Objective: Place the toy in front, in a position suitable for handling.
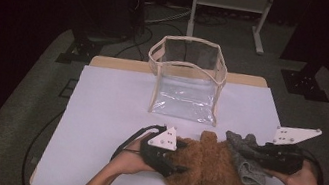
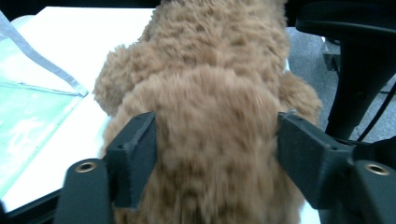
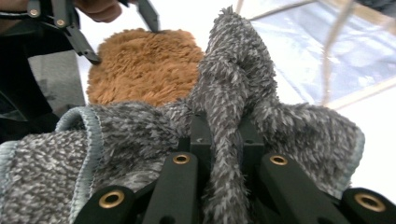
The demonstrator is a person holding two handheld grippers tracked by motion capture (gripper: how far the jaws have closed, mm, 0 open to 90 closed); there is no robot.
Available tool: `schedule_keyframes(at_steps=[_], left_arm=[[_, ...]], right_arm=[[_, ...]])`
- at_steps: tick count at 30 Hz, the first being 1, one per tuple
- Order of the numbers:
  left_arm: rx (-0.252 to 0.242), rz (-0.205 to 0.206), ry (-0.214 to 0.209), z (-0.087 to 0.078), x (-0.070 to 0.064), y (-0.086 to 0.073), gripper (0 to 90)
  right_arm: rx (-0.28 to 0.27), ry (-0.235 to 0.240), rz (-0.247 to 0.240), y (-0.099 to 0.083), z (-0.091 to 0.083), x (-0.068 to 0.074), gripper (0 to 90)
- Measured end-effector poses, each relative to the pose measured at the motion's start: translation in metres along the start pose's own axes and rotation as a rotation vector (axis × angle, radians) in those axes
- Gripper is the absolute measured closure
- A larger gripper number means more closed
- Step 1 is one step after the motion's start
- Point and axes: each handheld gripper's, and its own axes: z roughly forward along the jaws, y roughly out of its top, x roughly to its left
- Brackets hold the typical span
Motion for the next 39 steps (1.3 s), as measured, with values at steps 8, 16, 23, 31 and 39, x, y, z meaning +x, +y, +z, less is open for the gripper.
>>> schedule_keyframes(at_steps=[8, 16, 23, 31, 39], left_arm=[[0.068, 0.006, 0.020, 0.012, 0.001, -0.004, 16.4], [0.072, 0.029, 0.026, 0.011, 0.005, -0.015, 40.5], [0.052, 0.061, 0.070, 0.003, 0.007, -0.010, 59.5], [0.086, 0.035, 0.142, -0.027, 0.028, -0.011, 60.4], [0.105, -0.009, 0.180, -0.059, 0.030, -0.033, 56.6]], right_arm=[[-0.040, 0.030, 0.001, -0.005, 0.023, 0.011, 81.0], [-0.058, 0.051, 0.013, -0.003, 0.038, 0.010, 81.0], [-0.133, 0.033, 0.020, -0.001, 0.031, 0.006, 80.8], [-0.169, 0.031, 0.010, 0.017, 0.052, 0.004, 80.8], [-0.090, 0.038, -0.063, 0.034, 0.103, 0.023, 80.7]])
